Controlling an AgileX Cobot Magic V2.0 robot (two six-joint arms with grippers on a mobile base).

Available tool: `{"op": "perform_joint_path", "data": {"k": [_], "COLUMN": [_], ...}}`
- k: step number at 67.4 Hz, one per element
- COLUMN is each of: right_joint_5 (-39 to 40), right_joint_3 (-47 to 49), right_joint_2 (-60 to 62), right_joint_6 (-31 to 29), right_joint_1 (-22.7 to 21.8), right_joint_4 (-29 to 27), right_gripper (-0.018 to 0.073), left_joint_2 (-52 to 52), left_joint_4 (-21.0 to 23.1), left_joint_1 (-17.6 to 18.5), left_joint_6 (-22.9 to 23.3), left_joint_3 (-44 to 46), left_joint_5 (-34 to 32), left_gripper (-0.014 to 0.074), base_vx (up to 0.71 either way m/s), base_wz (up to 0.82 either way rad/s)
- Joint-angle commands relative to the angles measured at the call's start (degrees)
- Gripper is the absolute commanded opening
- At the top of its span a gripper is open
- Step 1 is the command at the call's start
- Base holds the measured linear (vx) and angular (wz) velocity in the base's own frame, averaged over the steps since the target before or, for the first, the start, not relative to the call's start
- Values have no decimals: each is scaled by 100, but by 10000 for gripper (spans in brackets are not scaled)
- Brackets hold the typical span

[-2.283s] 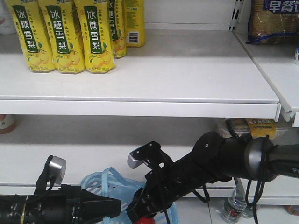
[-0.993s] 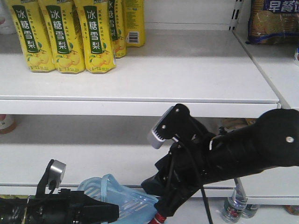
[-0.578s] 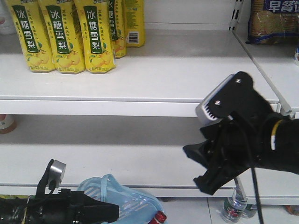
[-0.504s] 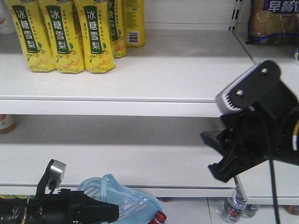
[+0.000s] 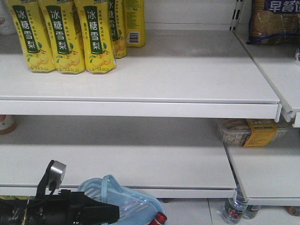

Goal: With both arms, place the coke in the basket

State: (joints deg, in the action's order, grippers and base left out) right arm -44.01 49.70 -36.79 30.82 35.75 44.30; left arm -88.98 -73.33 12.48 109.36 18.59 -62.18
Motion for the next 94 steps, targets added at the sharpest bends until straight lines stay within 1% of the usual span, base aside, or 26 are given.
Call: {"op": "perform_joint_path", "data": {"k": [1,8,12,22,27,33,36,40,47,53,94], "right_joint_5": [440,783,1120,1952,2117,2132,2162,2347,3049,3361,3428], "right_joint_3": [-364,-1047,-1468,-2286,-2609,-2881,-3006,-3114,-3260,-3387,-3455], "right_joint_2": [505,975,1181,1494,1546,1548,1548,1560,1594,1594,1594], "right_joint_6": [289,519,638,673,732,1025,1281,1483,1536,1536,1536], "right_joint_1": [-31,-31,-31,-31,-31,-31,-31,-31,-31,-31,-31], "right_joint_4": [355,421,420,420,401,372,380,451,751,871,926], "right_gripper": [370,370,370,370,370,370,370,369,358,346,246], "left_joint_2": [209,209,209,209,209,209,209,209,209,209,209], "left_joint_4": [462,462,462,462,462,462,462,462,462,462,462], "left_joint_1": [-2,-2,-2,-2,-2,-2,-2,-2,-2,-2,-2], "left_joint_6": [-45,-45,-45,-45,-45,-45,-45,-45,-45,-45,-45], "left_joint_3": [127,127,127,127,127,127,127,127,127,127,127], "left_joint_5": [-1657,-1657,-1657,-1657,-1657,-1657,-1657,-1657,-1657,-1657,-1657], "left_gripper": [-6,-6,-6,-6,-6,-6,-6,-6,-6,-6,-6], "base_vx": [0,0,0,0,0,0,0,0,0,0,0], "base_wz": [0,0,0,0,0,0,0,0,0,0,0]}}
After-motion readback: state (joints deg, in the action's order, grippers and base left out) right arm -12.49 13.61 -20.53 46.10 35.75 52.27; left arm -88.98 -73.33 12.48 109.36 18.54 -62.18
